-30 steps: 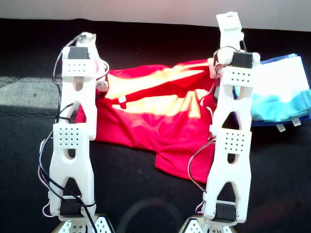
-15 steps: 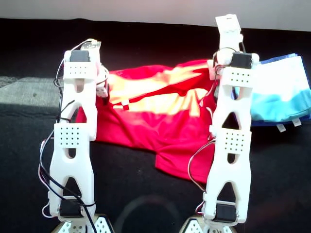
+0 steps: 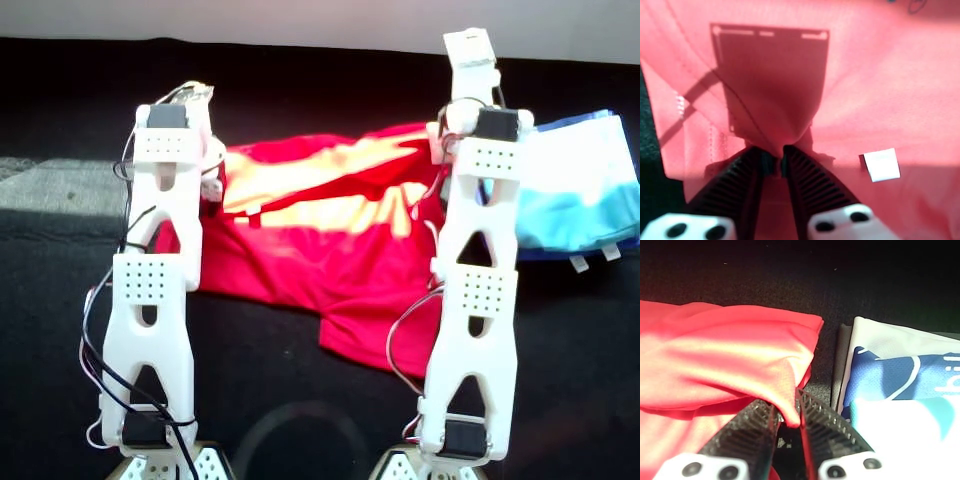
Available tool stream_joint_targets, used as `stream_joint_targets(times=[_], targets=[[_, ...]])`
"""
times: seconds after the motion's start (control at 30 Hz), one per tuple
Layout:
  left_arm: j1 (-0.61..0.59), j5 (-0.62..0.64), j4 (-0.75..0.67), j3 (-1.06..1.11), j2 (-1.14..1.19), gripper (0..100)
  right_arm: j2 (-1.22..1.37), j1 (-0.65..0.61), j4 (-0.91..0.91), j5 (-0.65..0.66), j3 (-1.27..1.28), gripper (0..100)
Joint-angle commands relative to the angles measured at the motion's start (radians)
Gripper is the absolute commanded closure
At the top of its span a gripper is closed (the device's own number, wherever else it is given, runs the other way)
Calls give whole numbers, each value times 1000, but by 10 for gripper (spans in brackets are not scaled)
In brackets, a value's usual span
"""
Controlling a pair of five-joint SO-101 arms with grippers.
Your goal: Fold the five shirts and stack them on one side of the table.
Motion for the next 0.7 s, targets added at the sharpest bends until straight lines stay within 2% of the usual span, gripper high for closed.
stream_joint_targets(times=[0.0, 0.13, 0.4, 0.67], targets=[[12, -8, 8, -68, -61, 990, -18, -5, 27, 2, -125, 992], [5, -11, 15, -131, -168, 990, -67, -8, 48, 2, -147, 992], [-33, -117, 23, -131, -386, 990, -234, -7, 82, 0, -143, 992], [-105, -166, 23, -39, -426, 990, -286, -7, 140, 5, -145, 992]])
